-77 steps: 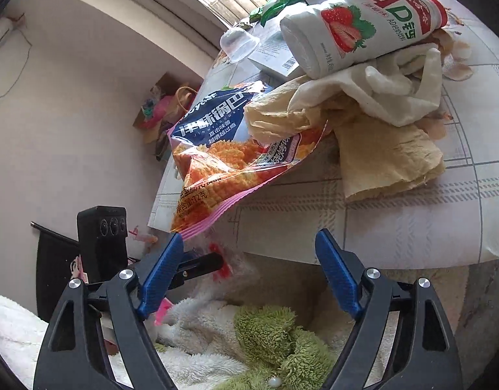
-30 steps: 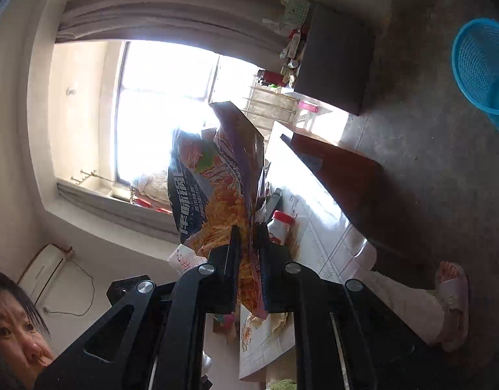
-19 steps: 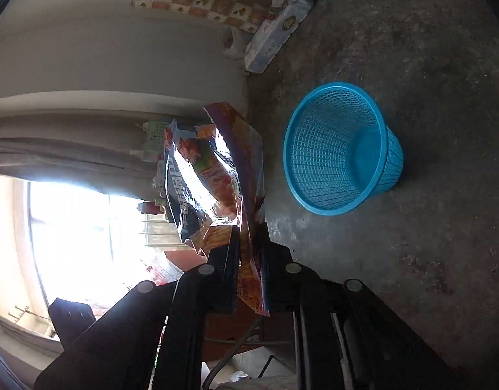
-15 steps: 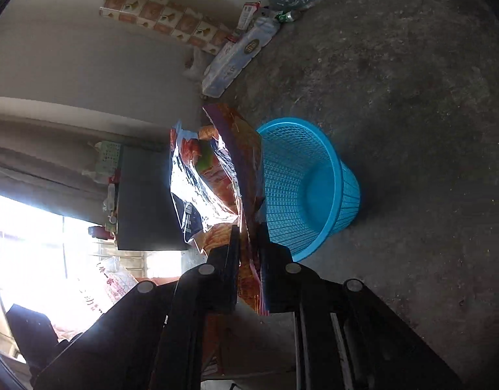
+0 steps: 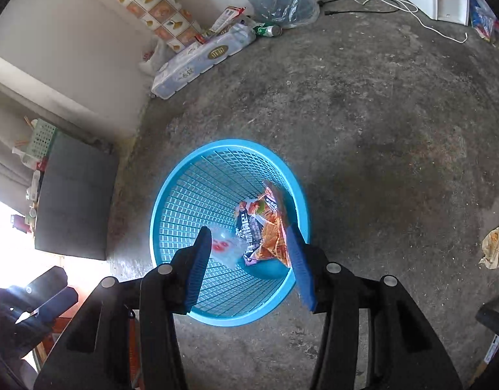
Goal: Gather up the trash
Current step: 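Grasp the tan paper with the left tool while the right tool grasps the white cloth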
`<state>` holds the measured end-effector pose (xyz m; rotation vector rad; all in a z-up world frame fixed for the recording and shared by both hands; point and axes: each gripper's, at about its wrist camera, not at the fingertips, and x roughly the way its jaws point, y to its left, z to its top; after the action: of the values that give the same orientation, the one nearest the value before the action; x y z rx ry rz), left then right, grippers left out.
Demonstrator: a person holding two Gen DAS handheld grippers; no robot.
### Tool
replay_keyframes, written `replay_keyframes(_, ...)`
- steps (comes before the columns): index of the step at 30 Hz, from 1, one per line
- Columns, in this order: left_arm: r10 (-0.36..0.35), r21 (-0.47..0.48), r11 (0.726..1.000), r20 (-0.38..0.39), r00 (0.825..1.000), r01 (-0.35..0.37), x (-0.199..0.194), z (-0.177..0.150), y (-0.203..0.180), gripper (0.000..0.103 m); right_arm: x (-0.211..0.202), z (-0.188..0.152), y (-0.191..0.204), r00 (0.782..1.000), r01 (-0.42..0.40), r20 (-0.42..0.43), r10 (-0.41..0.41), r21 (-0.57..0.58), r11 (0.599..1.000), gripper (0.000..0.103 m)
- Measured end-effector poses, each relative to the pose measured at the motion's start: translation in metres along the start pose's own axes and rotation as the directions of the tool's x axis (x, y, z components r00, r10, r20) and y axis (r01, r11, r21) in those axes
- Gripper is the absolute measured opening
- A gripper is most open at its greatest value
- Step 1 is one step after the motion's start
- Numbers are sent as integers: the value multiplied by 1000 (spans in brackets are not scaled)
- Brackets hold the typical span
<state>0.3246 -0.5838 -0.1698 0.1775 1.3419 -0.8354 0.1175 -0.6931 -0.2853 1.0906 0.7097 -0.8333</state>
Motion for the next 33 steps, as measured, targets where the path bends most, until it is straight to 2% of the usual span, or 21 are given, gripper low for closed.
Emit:
replay_keyframes(4,-17,4,1000,50,999,16,-44,-9,5,46,-35,-14,-4,999,-33,14,34,-40,999,48)
replay_keyframes(8,-57,50,997,137,989,50,-119,-35,-4,46,-82,-39,0,994,-99,32,104,-123,987,49)
replay_keyframes(11,-64,96,994,207,976,45,-179,-74,-11,47,-123,-57,4,986,-142,60,155,-178,974,56)
replay_keyframes(14,-88,124,991,287,954,54,-231,-125,-11,53,-161,-73,14,975,-183,78,207,-236,954,62)
replay_keyframes(16,-99,131,990,315,944,60,-258,-161,-5,54,-183,-85,26,966,-219,69,249,-292,931,62)
replay_keyframes(19,-87,133,990,352,932,43,-292,-214,15,56,-212,-108,55,946,-297,2,323,-383,874,63)
replay_keyframes(22,-38,113,994,419,907,-11,-325,-268,46,57,-234,-138,84,915,-390,-91,394,-452,802,63)
replay_keyframes(24,6,77,996,466,885,-47,-347,-305,73,58,-245,-162,106,885,-459,-172,432,-472,753,64)
replay_keyframes(28,123,-42,992,531,839,-119,-382,-374,128,58,-262,-213,151,837,-547,-321,444,-537,642,65)
replay_keyframes(33,277,-223,959,585,762,-178,-411,-446,186,58,-276,-282,203,757,-653,-519,398,-578,489,67)
